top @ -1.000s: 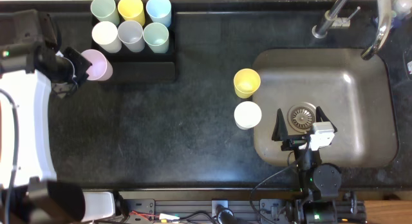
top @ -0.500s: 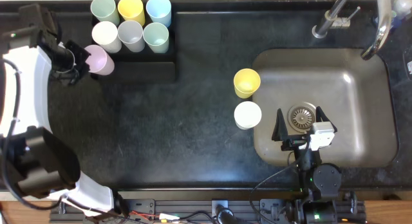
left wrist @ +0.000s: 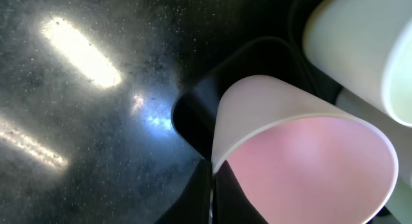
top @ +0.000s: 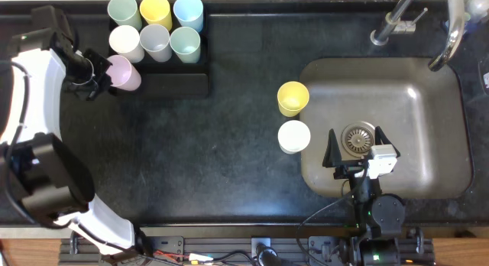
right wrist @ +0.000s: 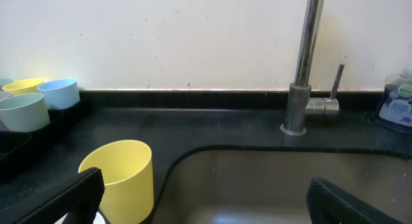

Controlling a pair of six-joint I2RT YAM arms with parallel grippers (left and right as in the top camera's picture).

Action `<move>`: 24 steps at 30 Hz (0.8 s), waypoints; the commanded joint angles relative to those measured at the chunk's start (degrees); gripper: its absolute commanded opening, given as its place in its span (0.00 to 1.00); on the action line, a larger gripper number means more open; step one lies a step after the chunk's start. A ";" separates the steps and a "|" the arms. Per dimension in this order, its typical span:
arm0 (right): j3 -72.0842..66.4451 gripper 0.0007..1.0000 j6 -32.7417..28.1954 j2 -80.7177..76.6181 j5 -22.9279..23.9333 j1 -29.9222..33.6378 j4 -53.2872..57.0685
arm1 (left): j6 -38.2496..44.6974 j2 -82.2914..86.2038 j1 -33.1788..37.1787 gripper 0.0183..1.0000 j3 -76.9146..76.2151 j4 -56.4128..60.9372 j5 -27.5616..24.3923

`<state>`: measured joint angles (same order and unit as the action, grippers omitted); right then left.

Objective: Store Cups

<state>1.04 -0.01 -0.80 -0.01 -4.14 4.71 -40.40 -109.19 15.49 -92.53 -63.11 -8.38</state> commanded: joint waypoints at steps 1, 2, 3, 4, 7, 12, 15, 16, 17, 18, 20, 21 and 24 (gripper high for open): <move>-0.76 1.00 -0.22 0.57 -0.39 -0.07 -0.31 | -0.61 -2.69 -0.17 0.02 -1.57 0.07 0.28; -0.76 1.00 -0.22 0.57 -0.39 -0.07 -0.31 | -0.59 -2.95 -0.17 0.02 -1.57 0.07 0.52; -0.76 1.00 -0.22 0.57 -0.39 -0.07 -0.31 | -0.59 -3.13 -0.20 0.02 -1.57 0.07 0.66; -0.76 1.00 -0.22 0.57 -0.39 -0.07 -0.28 | -0.59 -3.15 -0.20 0.02 -1.57 0.07 0.81; -0.76 1.00 -0.22 0.57 -0.39 -0.07 -0.31 | -0.57 -3.17 -0.17 0.63 -1.57 0.07 0.96; -0.76 1.00 -0.22 0.57 -0.39 -0.07 -0.31 | -0.57 -2.78 -0.24 1.00 -1.57 -0.17 0.44; -0.76 1.00 -0.22 0.57 -0.39 -0.07 -0.31 | -0.37 -0.50 -0.39 1.00 -1.57 -0.74 -0.87; -0.76 1.00 -0.22 0.57 -0.39 -0.07 -0.31 | -0.37 0.37 -0.59 1.00 -1.57 -0.83 -1.29; -0.76 1.00 -0.22 0.57 -0.39 -0.07 -0.28 | -0.37 1.84 -1.05 1.00 -1.57 -0.98 -1.68; -0.76 1.00 -0.22 0.55 -0.39 -0.07 -0.28 | -0.37 3.74 -1.92 1.00 -1.60 -1.09 -1.75; -0.76 1.00 -0.22 0.57 -0.39 -0.07 -0.31 | 0.07 7.67 -4.83 1.00 -1.70 -0.96 -1.68; -0.76 1.00 -0.22 0.57 -0.39 -0.07 -0.31 | 0.50 9.11 -6.47 1.00 -1.75 -0.76 -1.64; -0.76 1.00 -0.22 0.55 -0.39 -0.07 -0.31 | 3.63 13.40 -15.34 1.00 -1.86 1.68 0.07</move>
<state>1.04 -0.05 -0.80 -0.01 -4.12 4.71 -40.01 -103.02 9.15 -92.79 -62.81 -8.49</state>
